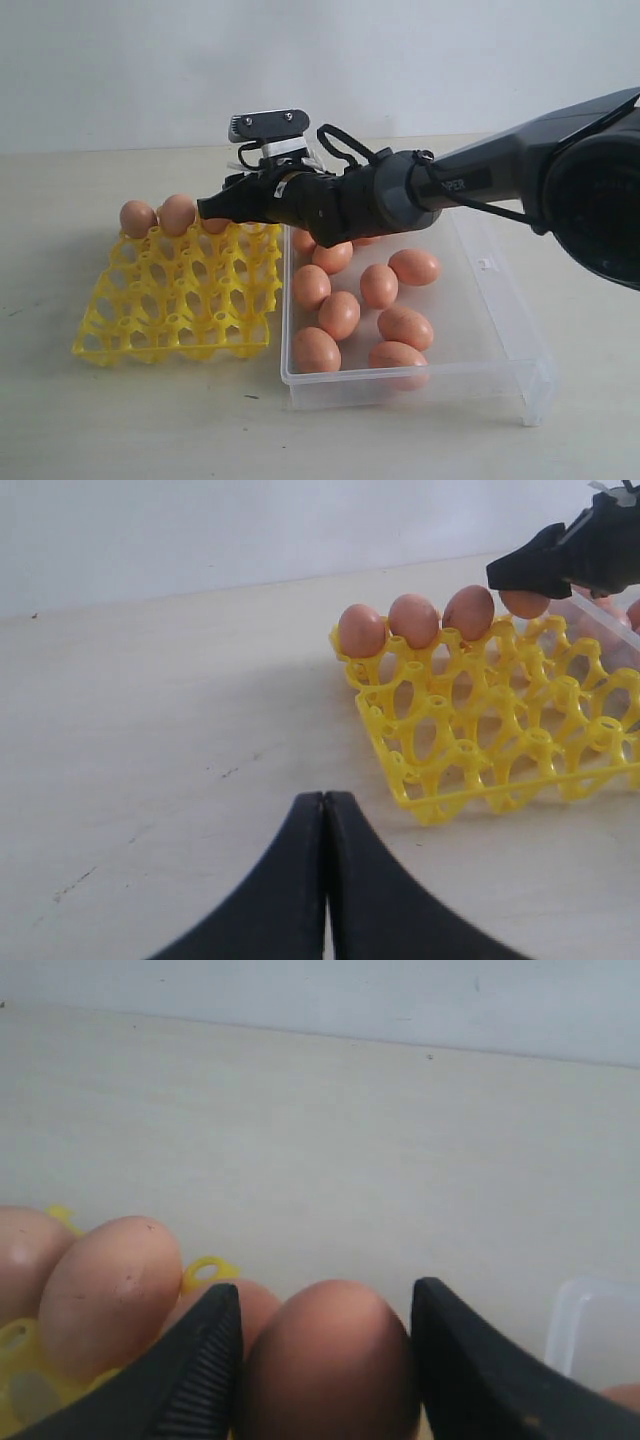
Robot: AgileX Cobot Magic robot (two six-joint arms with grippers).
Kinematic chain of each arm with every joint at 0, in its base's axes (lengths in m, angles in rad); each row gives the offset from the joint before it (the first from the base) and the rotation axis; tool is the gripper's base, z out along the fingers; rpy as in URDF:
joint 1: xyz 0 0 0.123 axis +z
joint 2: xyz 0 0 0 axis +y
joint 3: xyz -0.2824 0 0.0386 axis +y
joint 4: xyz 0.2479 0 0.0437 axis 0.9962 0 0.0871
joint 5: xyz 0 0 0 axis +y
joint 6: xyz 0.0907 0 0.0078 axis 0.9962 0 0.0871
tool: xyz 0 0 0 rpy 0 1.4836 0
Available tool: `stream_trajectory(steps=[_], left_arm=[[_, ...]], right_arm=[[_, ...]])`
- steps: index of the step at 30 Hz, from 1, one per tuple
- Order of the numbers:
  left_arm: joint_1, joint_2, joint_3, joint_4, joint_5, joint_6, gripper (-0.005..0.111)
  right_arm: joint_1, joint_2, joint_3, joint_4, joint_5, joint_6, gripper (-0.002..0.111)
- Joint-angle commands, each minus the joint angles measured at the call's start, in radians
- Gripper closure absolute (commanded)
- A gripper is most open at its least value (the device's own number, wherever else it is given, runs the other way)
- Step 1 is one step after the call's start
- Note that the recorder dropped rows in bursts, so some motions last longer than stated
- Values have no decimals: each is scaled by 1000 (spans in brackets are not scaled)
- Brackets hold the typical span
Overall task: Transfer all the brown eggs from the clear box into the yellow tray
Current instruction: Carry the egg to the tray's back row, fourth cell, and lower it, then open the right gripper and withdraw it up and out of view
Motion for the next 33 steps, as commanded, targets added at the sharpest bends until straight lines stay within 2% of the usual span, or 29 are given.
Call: stream_trajectory(steps=[1,6,8,10,12,15,17,18,22,24,28,33], left_arm=[[-4,-6,-4,2,-6,0,107],[-4,-6,-4,2,-6,0,107],[-4,-6,-4,2,-6,0,107],[-4,-6,-4,2,-6,0,107],[-4,-6,-4,2,-6,0,107],[-4,-6,-4,2,-6,0,107],[-4,-6,-4,2,-6,0,107],[-4,-6,-4,2,-6,0,107],[-4,-6,-4,2,-6,0,107],[-4,-6,-4,2,-6,0,107],[-4,-6,-4,2,-6,0,107],[-4,-6,-4,2,-6,0,107]], right_arm=[[-4,-14,-9,-4,-9,-14,48],[-4,-36,-9,-7,-1,-14,47],[-4,-75,-9,-7,57,-14,47],[14,-170,-9,-22,236,3,52],[39,-256,-9,-118,385,5,58],[77,-393,-4,-151,513,5,59],[127,-505,-4,-256,609,5,59],[170,-581,-4,-369,649,34,59],[303,-819,-4,-787,639,288,59],[333,-899,-4,-910,668,420,59],[333,-956,-4,-927,815,439,59],[328,-964,-4,-944,1137,429,60]])
